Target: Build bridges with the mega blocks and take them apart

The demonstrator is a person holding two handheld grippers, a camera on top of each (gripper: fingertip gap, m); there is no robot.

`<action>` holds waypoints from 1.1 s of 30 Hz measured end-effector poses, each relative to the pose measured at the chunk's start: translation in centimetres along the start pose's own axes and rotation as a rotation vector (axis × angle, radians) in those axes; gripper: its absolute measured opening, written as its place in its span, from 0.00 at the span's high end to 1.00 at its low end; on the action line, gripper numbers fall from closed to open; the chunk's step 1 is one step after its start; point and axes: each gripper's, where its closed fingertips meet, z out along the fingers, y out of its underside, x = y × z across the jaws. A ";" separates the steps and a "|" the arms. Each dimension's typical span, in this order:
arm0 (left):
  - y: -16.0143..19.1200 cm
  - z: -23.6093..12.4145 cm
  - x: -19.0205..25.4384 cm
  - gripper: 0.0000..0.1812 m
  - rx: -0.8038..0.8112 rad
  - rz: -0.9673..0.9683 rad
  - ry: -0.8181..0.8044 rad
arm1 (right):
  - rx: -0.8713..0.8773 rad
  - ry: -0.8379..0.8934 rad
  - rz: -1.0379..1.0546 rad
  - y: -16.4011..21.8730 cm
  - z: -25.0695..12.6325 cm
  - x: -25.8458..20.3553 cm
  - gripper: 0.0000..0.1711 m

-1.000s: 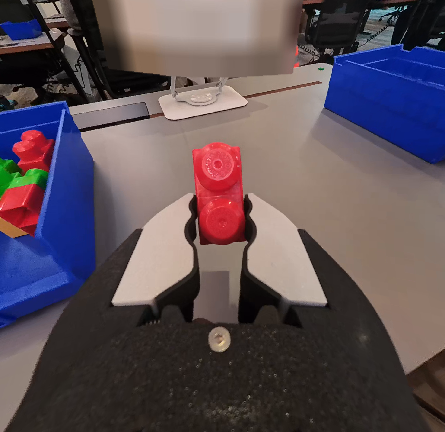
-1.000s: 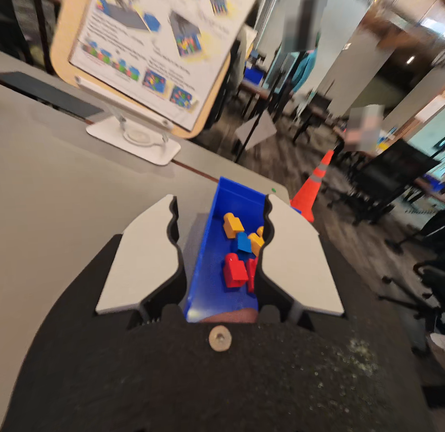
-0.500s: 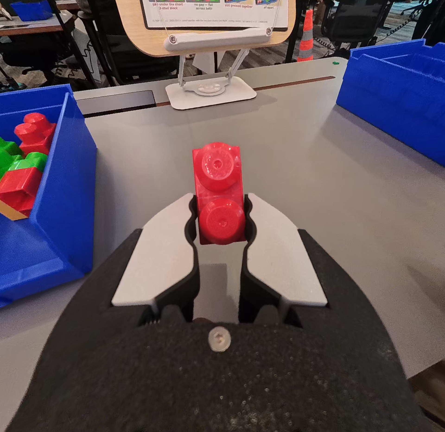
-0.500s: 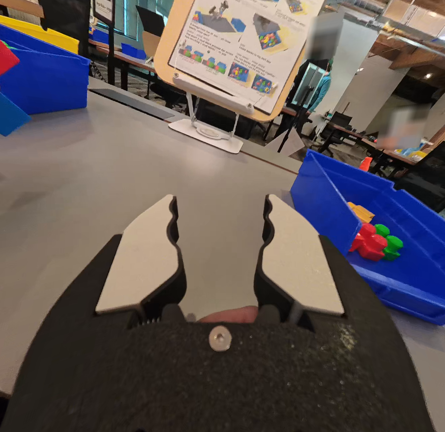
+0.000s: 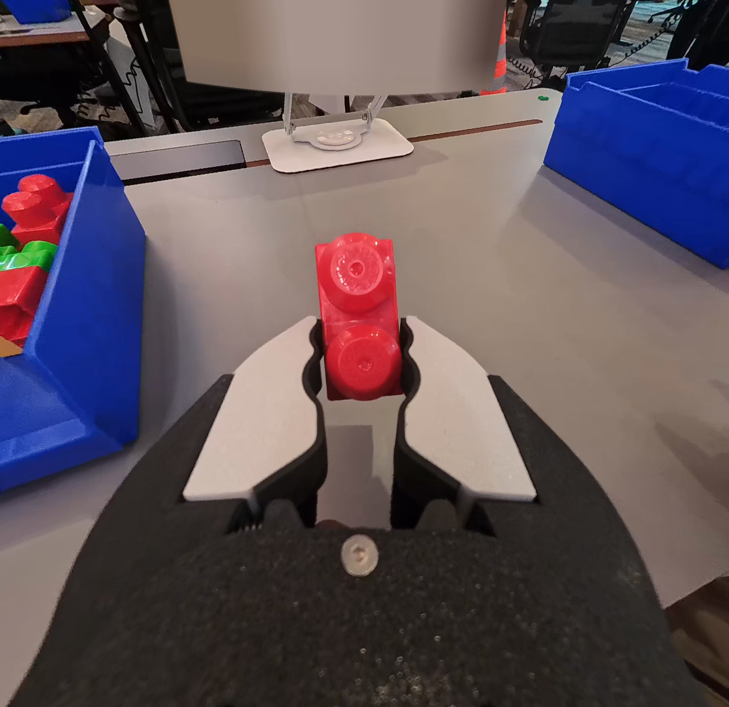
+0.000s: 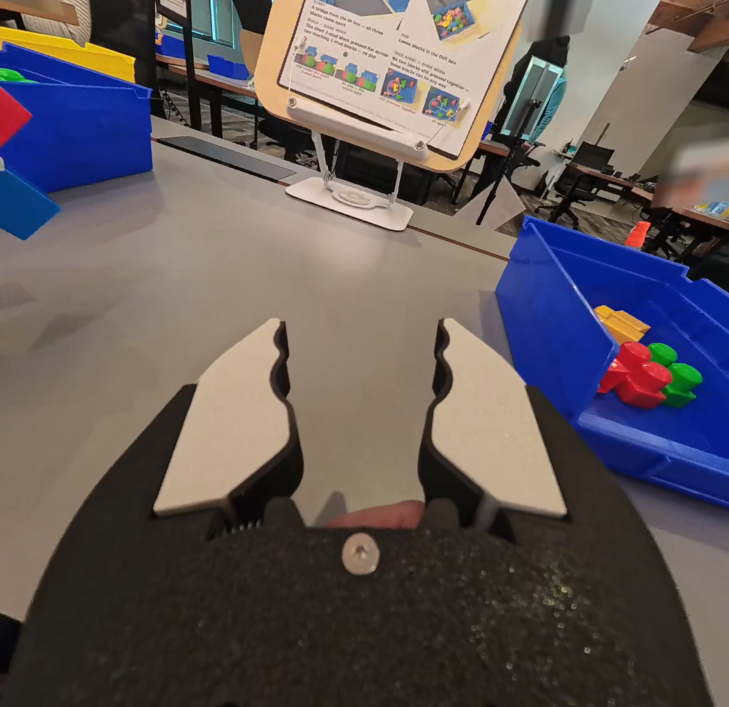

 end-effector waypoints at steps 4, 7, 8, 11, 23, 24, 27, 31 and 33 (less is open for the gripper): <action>-0.2 0.0 0.2 0.80 0.003 0.009 0.015 | -0.007 -0.008 0.005 0.0 0.1 -0.1 0.58; -0.7 0.0 0.7 0.80 0.009 0.023 0.081 | -0.006 -0.084 -0.023 -0.8 0.6 -0.9 0.59; -1.1 0.0 1.1 0.80 0.010 0.030 0.124 | -0.004 -0.149 -0.045 -1.4 1.0 -1.6 0.60; -2.4 -0.1 2.5 0.80 0.012 0.057 0.282 | -0.012 -0.395 -0.110 -3.1 2.4 -4.1 0.61; -6.9 -1.7 9.1 0.80 0.090 0.353 0.842 | -0.002 -1.003 -0.484 -6.9 3.7 -11.8 0.62; -7.0 -2.0 9.7 0.80 0.098 0.370 0.877 | -0.002 -1.018 -0.500 -6.8 3.7 -12.1 0.63; -6.8 -2.3 11.0 0.80 0.105 0.423 0.947 | 0.016 -1.065 -0.505 -6.9 3.4 -12.9 0.69; -6.0 -2.2 11.8 0.80 0.101 0.475 0.992 | 0.000 -1.100 -0.505 -6.3 3.1 -13.1 0.77; -5.8 -2.3 12.0 0.80 0.104 0.471 1.010 | -0.002 -1.103 -0.499 -6.0 3.0 -13.0 0.78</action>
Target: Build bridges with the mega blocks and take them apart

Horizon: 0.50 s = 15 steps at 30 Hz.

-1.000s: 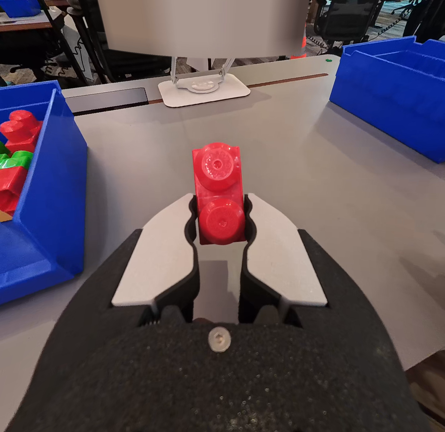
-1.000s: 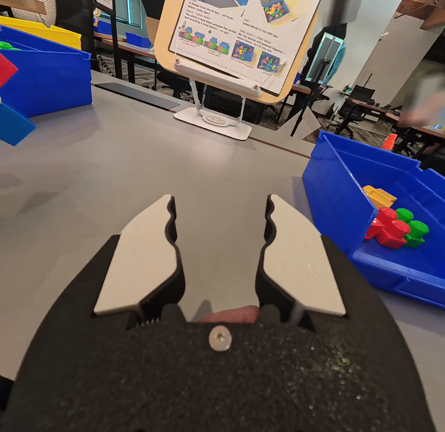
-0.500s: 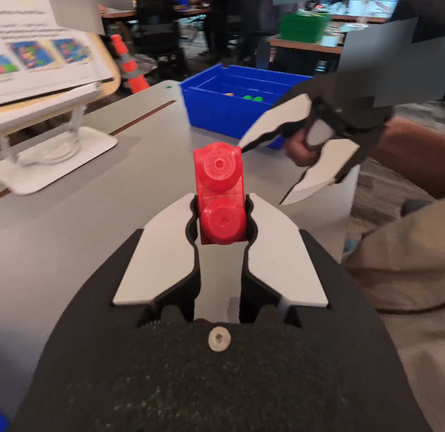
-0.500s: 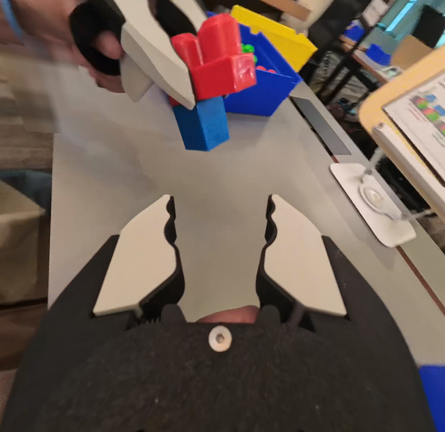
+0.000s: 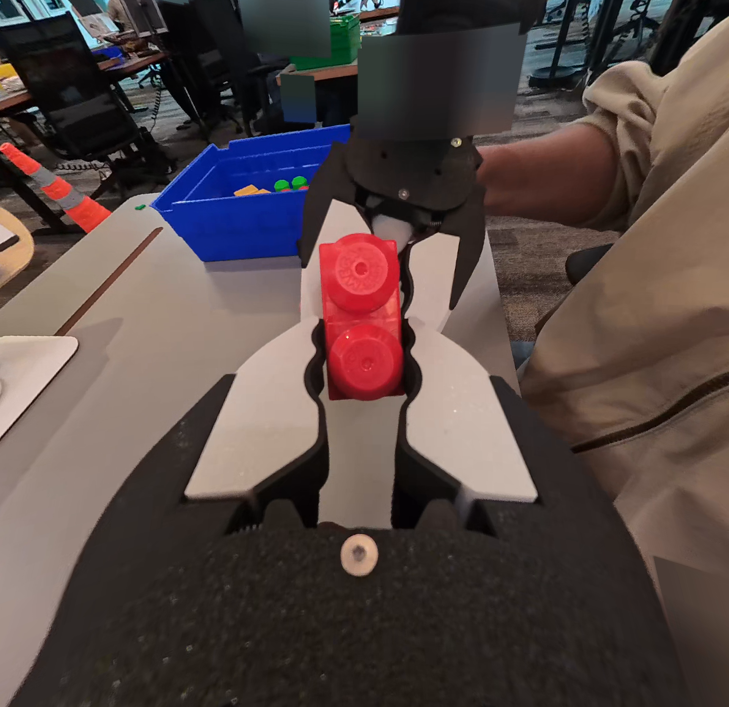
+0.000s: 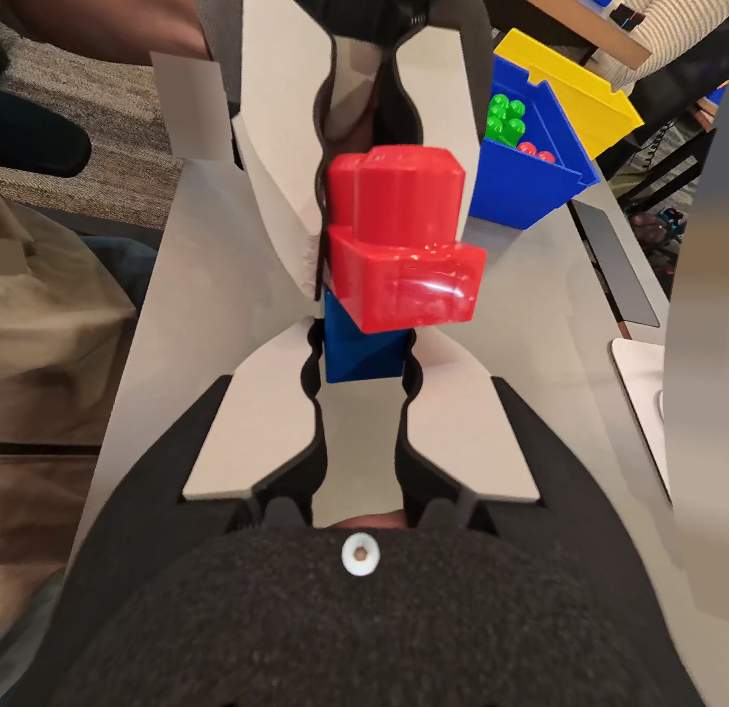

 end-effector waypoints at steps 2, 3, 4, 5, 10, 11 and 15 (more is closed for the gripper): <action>0.2 0.1 0.2 0.80 -0.010 0.018 0.002 | -0.003 -0.008 0.003 0.2 0.0 -0.2 0.78; 0.3 0.2 0.3 0.80 -0.019 0.025 -0.001 | -0.007 -0.012 0.003 0.3 0.0 -0.3 0.78; 0.4 0.2 0.3 0.80 -0.030 0.030 -0.004 | -0.012 -0.014 0.001 0.4 0.0 -0.3 0.78; 0.5 0.2 0.3 0.80 -0.036 0.032 -0.006 | -0.014 -0.017 0.000 0.5 0.0 -0.4 0.78; 1.0 0.3 0.6 0.80 -0.055 0.039 -0.014 | -0.028 -0.045 -0.005 0.9 0.2 -0.9 0.78; 1.2 0.3 0.7 0.80 -0.061 0.038 -0.010 | -0.030 -0.052 -0.010 0.9 0.2 -1.1 0.78; 1.8 0.2 1.2 0.80 -0.088 0.052 -0.014 | -0.046 -0.065 -0.037 1.4 0.4 -1.6 0.79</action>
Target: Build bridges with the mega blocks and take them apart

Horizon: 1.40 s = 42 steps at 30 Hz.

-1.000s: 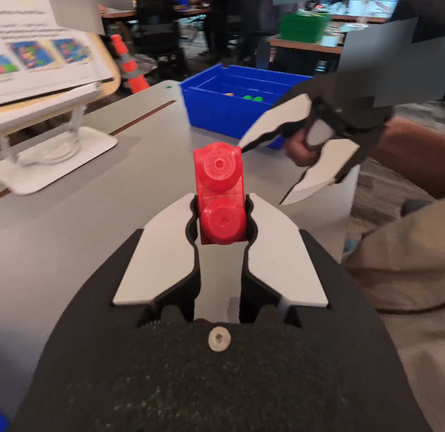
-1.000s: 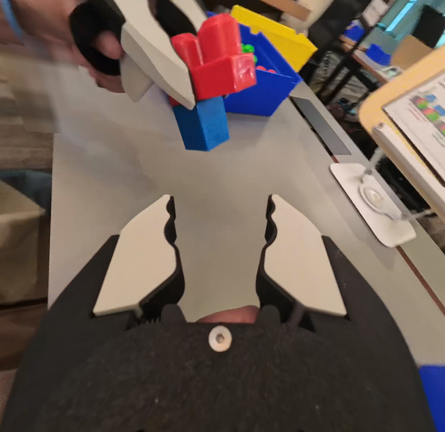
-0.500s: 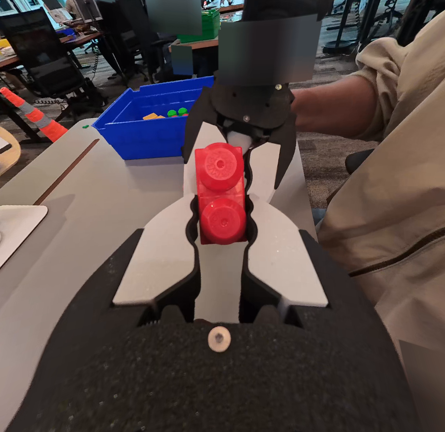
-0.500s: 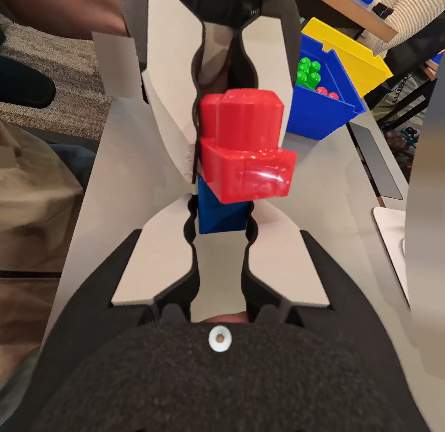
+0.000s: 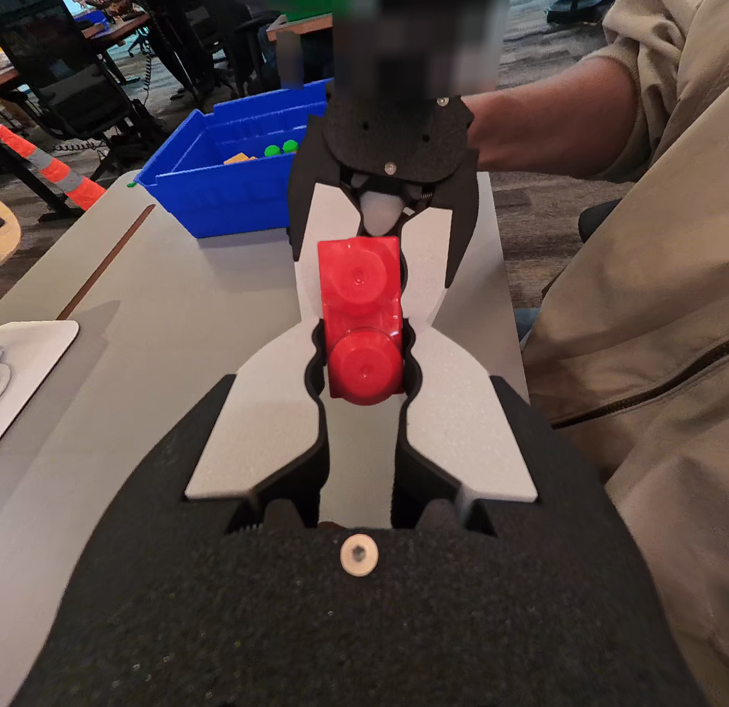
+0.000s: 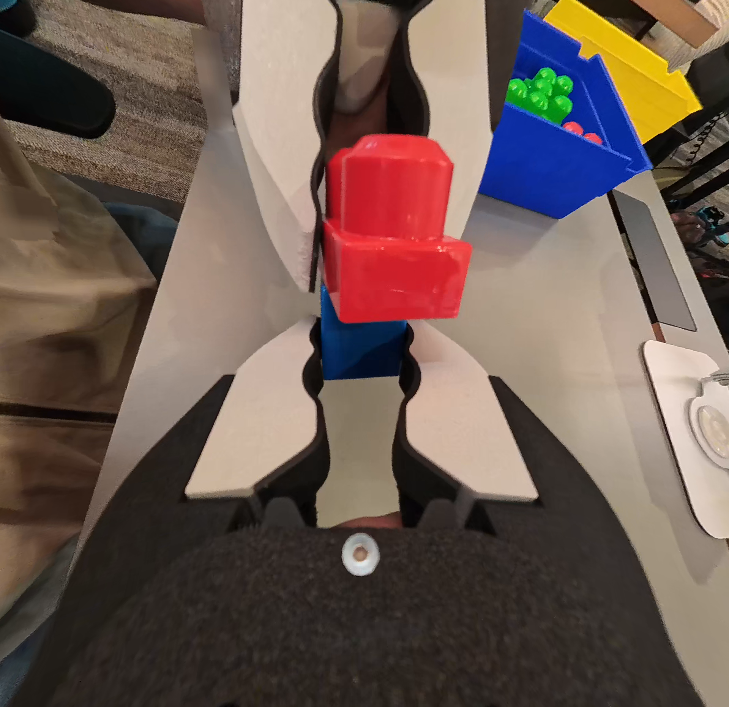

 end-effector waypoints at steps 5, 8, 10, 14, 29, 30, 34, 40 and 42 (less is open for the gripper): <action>-0.9 -1.7 -0.2 0.80 0.058 -0.021 -0.009 | -0.087 0.023 -0.005 2.7 -0.1 0.3 0.79; -0.6 -3.4 -1.6 0.80 0.037 -0.006 -0.089 | -0.098 0.071 0.032 3.4 -1.3 1.2 0.79; -0.7 -4.3 -2.1 0.80 0.064 -0.058 -0.126 | -0.085 0.126 0.072 3.4 -2.3 1.8 0.79; -0.2 -5.6 -3.5 0.80 0.086 -0.134 -0.361 | -0.059 0.339 0.145 2.9 -5.1 3.4 0.79; 9.1 -9.6 -5.4 0.80 -0.020 -0.557 -1.120 | 0.133 1.100 0.724 7.4 -11.8 2.2 0.78; 9.2 -9.5 -5.2 0.80 -0.019 -0.553 -1.116 | 0.126 1.099 0.730 7.7 -11.7 1.9 0.78; 8.8 -9.0 -4.9 0.80 -0.019 -0.530 -1.093 | 0.111 1.087 0.748 8.2 -11.4 1.2 0.78; 8.3 -8.6 -4.7 0.80 -0.024 -0.510 -1.072 | 0.114 1.088 0.730 7.8 -11.6 1.4 0.78; 8.4 -8.4 -4.6 0.80 -0.018 -0.519 -1.056 | 0.113 1.088 0.728 7.7 -11.6 1.4 0.78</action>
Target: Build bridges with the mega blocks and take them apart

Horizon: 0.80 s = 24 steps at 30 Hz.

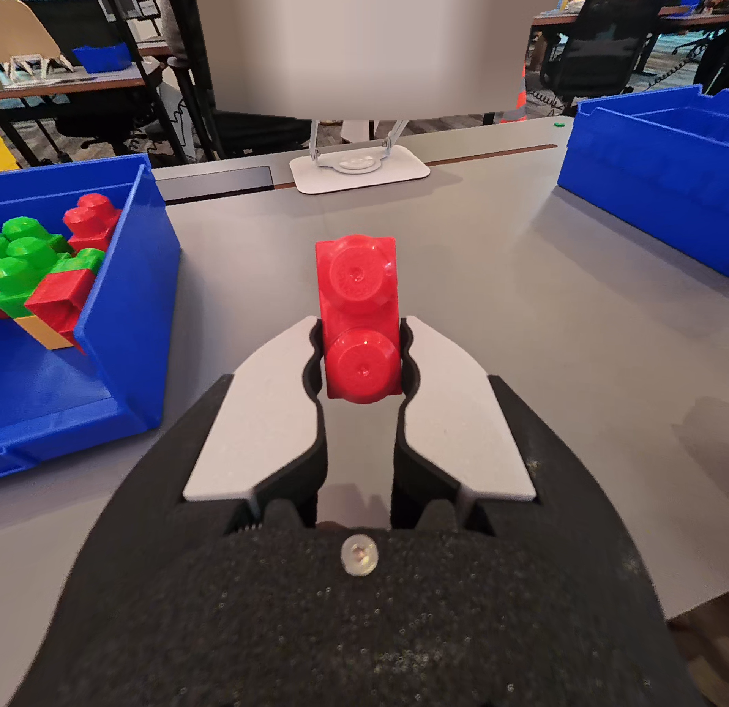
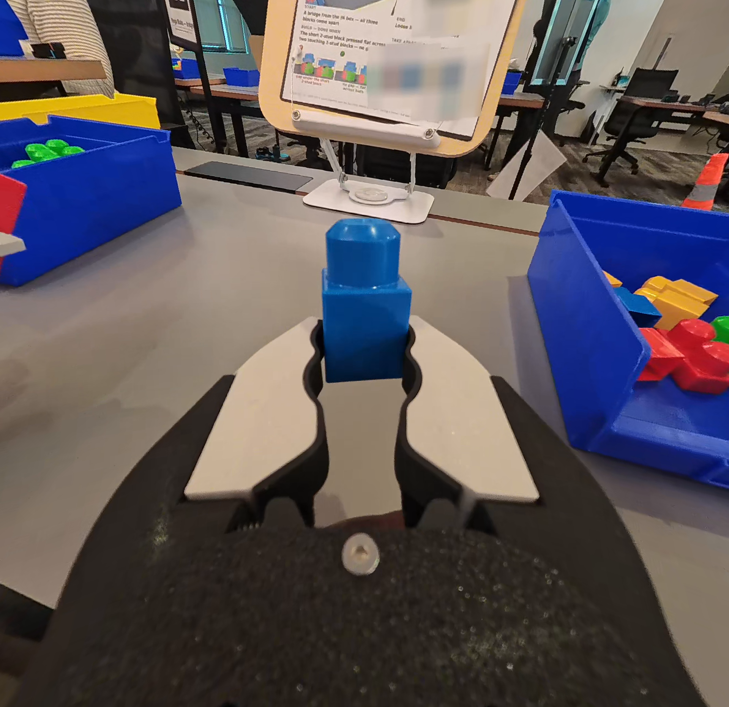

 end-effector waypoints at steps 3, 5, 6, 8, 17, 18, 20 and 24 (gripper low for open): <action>0.2 0.1 0.1 0.80 -0.008 0.002 0.011 | -0.001 0.017 -0.024 -0.3 0.0 0.7 0.78; 0.4 0.1 0.2 0.80 -0.014 0.011 0.021 | 0.006 0.036 -0.030 -1.5 0.0 2.5 0.78; 0.5 0.1 0.3 0.80 -0.015 0.015 0.026 | 0.007 0.052 -0.036 -2.3 0.1 4.0 0.78; 0.8 0.1 0.5 0.80 -0.022 0.021 0.045 | -0.023 0.080 -0.059 -4.0 0.7 7.8 0.78; 1.7 0.1 0.9 0.80 -0.045 0.010 0.084 | -0.505 0.075 0.013 -2.1 9.7 25.3 0.78; 1.6 0.0 0.9 0.80 -0.044 0.012 0.088 | -0.596 0.044 0.039 -0.8 10.7 26.2 0.78; 1.5 -0.1 1.0 0.80 -0.041 0.013 0.088 | -0.753 0.020 0.055 1.7 12.4 28.0 0.78; 1.5 -0.3 1.0 0.80 -0.038 0.022 0.085 | -1.002 -0.016 0.081 5.3 13.9 29.5 0.78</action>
